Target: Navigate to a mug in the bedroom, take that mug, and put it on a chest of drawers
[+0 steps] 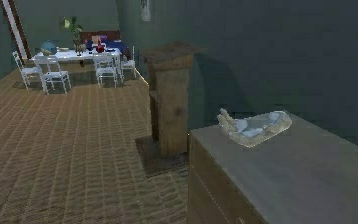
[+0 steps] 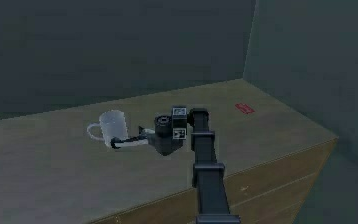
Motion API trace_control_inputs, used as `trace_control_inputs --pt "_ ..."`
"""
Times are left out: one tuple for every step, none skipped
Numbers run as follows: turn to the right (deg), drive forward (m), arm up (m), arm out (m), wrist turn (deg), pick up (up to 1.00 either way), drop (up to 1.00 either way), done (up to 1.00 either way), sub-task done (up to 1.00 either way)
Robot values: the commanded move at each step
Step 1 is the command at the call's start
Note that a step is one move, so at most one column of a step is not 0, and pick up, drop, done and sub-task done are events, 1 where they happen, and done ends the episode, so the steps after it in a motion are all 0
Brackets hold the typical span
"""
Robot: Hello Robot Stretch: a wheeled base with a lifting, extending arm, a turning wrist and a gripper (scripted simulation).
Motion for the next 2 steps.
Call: trace_control_inputs --pt "0.0 0.00 0.00 0.00 0.0 0.00 1.00 0.00 0.00" --pt "0.0 0.00 0.10 0.00 0.0 0.00 0.00 0.00 0.00"
